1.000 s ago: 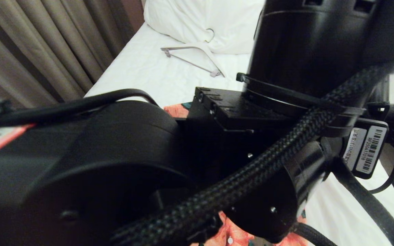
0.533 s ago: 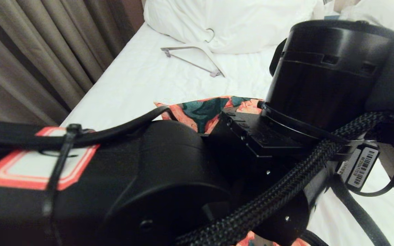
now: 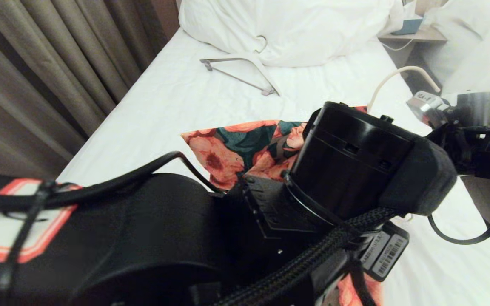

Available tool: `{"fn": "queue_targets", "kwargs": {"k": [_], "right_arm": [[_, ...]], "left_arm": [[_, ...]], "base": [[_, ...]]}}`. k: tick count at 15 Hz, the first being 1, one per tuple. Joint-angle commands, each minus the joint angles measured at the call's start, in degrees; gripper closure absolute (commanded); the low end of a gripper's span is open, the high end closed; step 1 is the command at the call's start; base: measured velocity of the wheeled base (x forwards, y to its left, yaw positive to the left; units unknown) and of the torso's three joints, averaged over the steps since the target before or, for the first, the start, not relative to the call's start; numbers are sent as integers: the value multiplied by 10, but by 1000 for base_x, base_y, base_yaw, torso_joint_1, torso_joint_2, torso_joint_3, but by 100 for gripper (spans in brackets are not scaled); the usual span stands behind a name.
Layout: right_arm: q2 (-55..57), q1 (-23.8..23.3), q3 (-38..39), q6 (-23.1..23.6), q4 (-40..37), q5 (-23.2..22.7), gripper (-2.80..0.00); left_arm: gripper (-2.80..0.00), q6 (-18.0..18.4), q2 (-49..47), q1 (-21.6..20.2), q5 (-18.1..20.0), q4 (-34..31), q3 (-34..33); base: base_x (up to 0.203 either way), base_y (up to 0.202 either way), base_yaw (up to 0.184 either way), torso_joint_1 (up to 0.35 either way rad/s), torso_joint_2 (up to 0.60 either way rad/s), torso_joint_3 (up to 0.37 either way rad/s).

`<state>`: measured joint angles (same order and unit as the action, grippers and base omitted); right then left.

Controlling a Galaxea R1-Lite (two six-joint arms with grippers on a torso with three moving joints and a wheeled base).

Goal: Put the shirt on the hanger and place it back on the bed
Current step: Hook one side of the shirt onto the hanger

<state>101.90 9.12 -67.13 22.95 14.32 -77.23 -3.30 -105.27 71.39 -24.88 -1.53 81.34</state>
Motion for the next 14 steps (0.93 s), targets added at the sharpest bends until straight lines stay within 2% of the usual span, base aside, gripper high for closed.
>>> {"fn": "queue_targets", "kwargs": {"k": [1,4,7,8,12,14], "right_arm": [[2,0,-4,2,1,-5,0],[2,0,-19,1,1,-4,0],[2,15,-18,2,1,-4,0],[3,25,-17,2,1,-4,0],[25,61,-41,3,2,2,0],[42,69,-61,2,2,28,0]], "left_arm": [[-280,0,29,-9,2,-15,-26],[-280,-2,76,-22,22,-72,-95],[-280,-2,153,-48,25,-82,-154],[0,-2,180,-59,22,-83,-170],[0,16,308,-115,20,-95,-229],[0,32,372,-154,21,-107,-234]], "base": [[0,0,0,0,0,0],[0,0,0,0,0,0],[0,0,0,0,0,0],[0,0,0,0,0,0],[0,0,0,0,0,0],[0,0,0,0,0,0]]}}
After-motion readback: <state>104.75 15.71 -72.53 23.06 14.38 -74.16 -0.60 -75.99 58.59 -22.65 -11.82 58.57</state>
